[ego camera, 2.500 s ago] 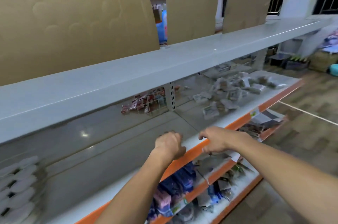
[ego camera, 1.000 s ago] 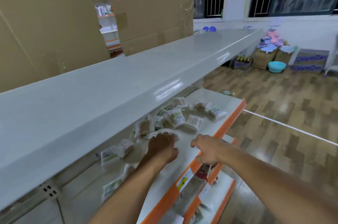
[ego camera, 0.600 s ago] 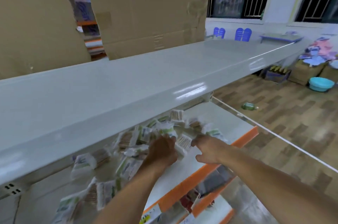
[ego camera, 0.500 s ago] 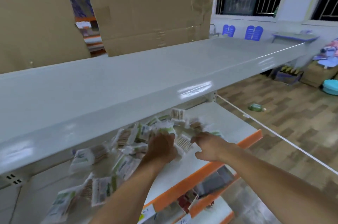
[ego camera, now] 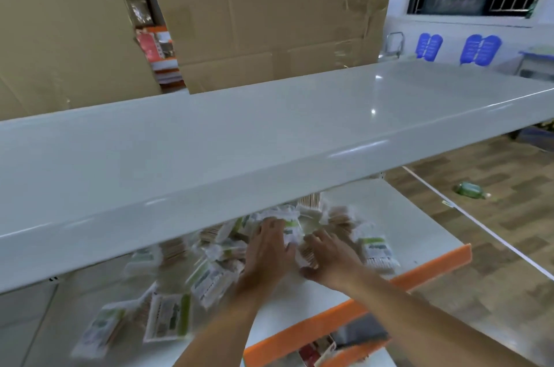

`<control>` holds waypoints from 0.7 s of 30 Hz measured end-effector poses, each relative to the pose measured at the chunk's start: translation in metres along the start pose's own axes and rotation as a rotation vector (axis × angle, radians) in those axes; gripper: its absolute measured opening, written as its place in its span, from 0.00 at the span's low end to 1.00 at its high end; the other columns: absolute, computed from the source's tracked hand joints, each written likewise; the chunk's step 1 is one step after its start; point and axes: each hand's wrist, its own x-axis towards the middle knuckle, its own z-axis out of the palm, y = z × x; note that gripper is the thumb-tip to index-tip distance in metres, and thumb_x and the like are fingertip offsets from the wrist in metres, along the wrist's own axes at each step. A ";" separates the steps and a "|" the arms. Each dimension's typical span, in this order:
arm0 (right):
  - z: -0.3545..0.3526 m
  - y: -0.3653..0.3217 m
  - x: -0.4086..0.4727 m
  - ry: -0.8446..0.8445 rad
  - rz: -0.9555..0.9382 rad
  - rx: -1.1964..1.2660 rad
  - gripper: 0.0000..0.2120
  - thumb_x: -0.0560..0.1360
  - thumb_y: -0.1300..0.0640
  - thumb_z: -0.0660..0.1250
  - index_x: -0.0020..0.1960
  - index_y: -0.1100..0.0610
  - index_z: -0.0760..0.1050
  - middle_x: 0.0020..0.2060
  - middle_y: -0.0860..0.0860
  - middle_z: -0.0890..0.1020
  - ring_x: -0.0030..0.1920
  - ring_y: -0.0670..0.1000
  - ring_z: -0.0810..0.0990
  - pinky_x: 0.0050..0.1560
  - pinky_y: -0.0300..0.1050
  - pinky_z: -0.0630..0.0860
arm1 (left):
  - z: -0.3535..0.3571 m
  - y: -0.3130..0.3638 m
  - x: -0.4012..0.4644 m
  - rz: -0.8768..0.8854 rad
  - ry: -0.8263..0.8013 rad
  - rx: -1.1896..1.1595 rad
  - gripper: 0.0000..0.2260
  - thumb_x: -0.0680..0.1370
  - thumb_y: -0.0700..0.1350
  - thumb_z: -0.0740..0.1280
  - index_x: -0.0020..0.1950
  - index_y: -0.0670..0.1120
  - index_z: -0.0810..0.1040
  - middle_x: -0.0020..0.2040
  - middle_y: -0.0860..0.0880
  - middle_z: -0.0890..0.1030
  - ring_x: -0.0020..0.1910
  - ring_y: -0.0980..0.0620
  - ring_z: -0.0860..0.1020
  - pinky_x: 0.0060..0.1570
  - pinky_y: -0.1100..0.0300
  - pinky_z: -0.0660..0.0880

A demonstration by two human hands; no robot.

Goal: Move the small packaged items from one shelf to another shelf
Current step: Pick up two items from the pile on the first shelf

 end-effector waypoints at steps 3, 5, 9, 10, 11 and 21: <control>0.018 0.000 0.006 0.045 0.023 0.083 0.31 0.67 0.34 0.70 0.64 0.48 0.69 0.62 0.47 0.70 0.65 0.51 0.70 0.59 0.48 0.73 | 0.010 -0.004 0.000 -0.060 0.059 -0.180 0.16 0.75 0.51 0.67 0.60 0.46 0.74 0.61 0.49 0.73 0.64 0.49 0.70 0.61 0.58 0.68; 0.031 0.002 0.005 0.136 0.021 0.171 0.30 0.67 0.37 0.73 0.63 0.49 0.71 0.62 0.48 0.71 0.64 0.52 0.70 0.60 0.46 0.71 | 0.016 -0.007 -0.003 -0.091 0.109 -0.231 0.13 0.75 0.48 0.69 0.56 0.46 0.74 0.57 0.50 0.72 0.61 0.50 0.71 0.58 0.62 0.67; 0.054 0.002 0.000 0.446 -0.041 0.371 0.27 0.63 0.57 0.80 0.60 0.61 0.78 0.56 0.56 0.78 0.55 0.59 0.80 0.54 0.45 0.75 | 0.021 -0.011 -0.005 -0.223 0.154 -0.386 0.16 0.72 0.44 0.74 0.57 0.47 0.74 0.59 0.49 0.69 0.59 0.44 0.75 0.61 0.50 0.73; 0.056 0.000 -0.001 0.500 -0.035 0.433 0.26 0.63 0.59 0.80 0.59 0.61 0.78 0.54 0.55 0.79 0.53 0.58 0.81 0.52 0.41 0.74 | 0.021 -0.012 -0.003 -0.272 0.137 -0.437 0.21 0.71 0.44 0.75 0.61 0.45 0.73 0.62 0.46 0.68 0.61 0.42 0.74 0.64 0.48 0.72; 0.056 -0.002 -0.003 0.512 -0.015 0.502 0.24 0.64 0.59 0.79 0.59 0.59 0.78 0.53 0.52 0.79 0.51 0.55 0.81 0.51 0.36 0.72 | 0.022 -0.013 -0.002 -0.305 0.120 -0.480 0.26 0.70 0.44 0.76 0.65 0.44 0.71 0.65 0.44 0.68 0.64 0.41 0.73 0.66 0.47 0.70; 0.041 -0.008 -0.001 0.401 0.462 1.687 0.20 0.81 0.43 0.61 0.49 0.56 0.84 0.47 0.60 0.86 0.50 0.64 0.83 0.57 0.63 0.76 | 0.019 -0.025 0.005 -0.362 -0.026 -0.674 0.30 0.67 0.40 0.80 0.60 0.52 0.67 0.49 0.58 0.73 0.47 0.62 0.76 0.44 0.74 0.74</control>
